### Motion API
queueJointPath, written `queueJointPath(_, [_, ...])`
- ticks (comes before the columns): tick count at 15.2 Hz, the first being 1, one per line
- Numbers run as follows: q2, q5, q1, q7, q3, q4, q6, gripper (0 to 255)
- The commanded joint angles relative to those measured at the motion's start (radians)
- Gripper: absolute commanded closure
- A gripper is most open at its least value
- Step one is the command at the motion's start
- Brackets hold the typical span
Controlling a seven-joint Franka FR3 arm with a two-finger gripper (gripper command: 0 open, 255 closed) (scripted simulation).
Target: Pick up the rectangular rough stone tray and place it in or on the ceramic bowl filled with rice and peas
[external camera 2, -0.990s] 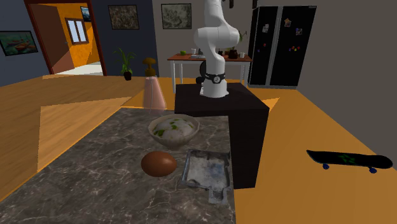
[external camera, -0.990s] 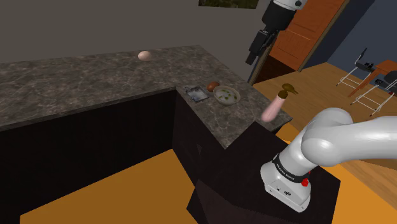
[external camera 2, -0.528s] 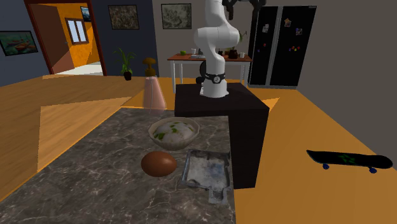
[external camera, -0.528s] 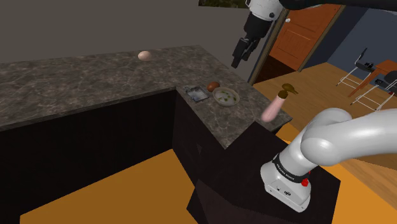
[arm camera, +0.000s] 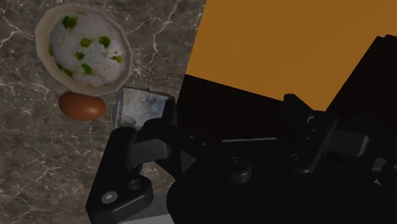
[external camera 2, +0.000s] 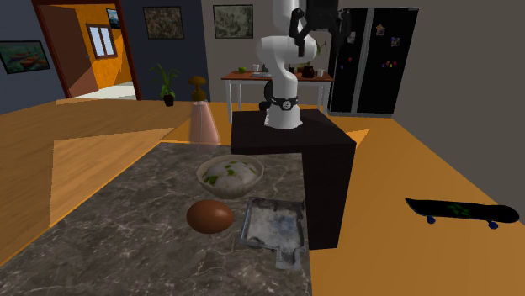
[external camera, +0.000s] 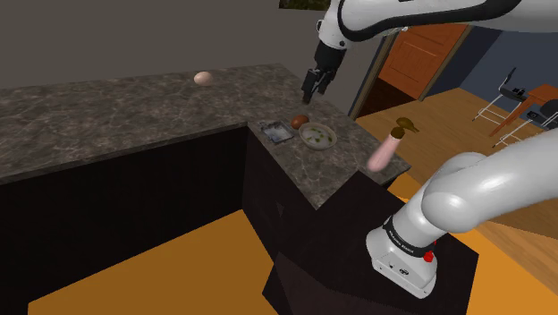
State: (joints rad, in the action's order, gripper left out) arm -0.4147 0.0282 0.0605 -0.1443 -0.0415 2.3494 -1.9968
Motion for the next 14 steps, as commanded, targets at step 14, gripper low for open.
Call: queueJointPath(14, [0.572, -0.026, 0.037, -0.037, 0.036, -0.287, -0.238, 0])
